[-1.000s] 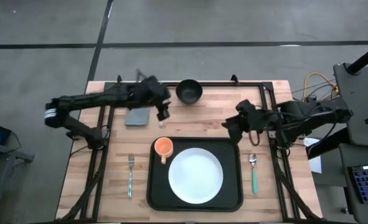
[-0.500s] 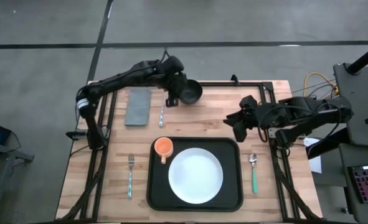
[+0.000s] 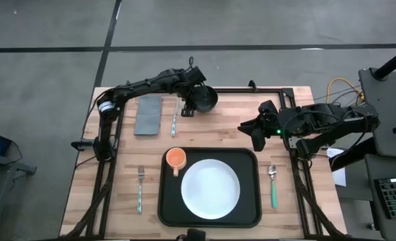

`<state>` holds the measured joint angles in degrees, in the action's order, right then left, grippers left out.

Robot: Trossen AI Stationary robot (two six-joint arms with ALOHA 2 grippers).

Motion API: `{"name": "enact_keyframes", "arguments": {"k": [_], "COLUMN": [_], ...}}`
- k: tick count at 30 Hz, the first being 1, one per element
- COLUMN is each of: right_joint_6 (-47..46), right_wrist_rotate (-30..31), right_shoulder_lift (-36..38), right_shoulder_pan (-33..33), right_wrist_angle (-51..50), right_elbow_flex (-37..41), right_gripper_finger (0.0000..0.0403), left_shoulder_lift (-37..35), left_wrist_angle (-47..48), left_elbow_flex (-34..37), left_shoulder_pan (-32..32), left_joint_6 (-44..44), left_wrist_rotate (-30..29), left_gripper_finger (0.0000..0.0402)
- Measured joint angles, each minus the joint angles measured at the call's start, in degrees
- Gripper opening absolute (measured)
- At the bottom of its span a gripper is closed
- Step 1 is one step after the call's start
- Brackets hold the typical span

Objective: Set up tray
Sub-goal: Put the black bowl on top of the white plate

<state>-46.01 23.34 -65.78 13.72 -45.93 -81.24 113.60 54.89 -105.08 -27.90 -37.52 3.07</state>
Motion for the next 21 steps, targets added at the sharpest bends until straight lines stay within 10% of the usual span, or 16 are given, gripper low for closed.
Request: {"name": "enact_keyframes", "arguments": {"k": [21], "right_joint_6": [4.4], "right_wrist_rotate": [-2.8], "right_shoulder_lift": [0.0], "right_shoulder_pan": [0.0], "right_wrist_angle": [0.4], "right_elbow_flex": [0.0], "right_gripper_finger": [0.0068], "left_shoulder_lift": [2.3], "left_wrist_angle": [-6.3], "left_elbow_flex": [1.9], "left_shoulder_pan": [-0.1], "left_joint_6": [2.4], "left_wrist_rotate": [4.9], "left_gripper_finger": [0.0183]}}
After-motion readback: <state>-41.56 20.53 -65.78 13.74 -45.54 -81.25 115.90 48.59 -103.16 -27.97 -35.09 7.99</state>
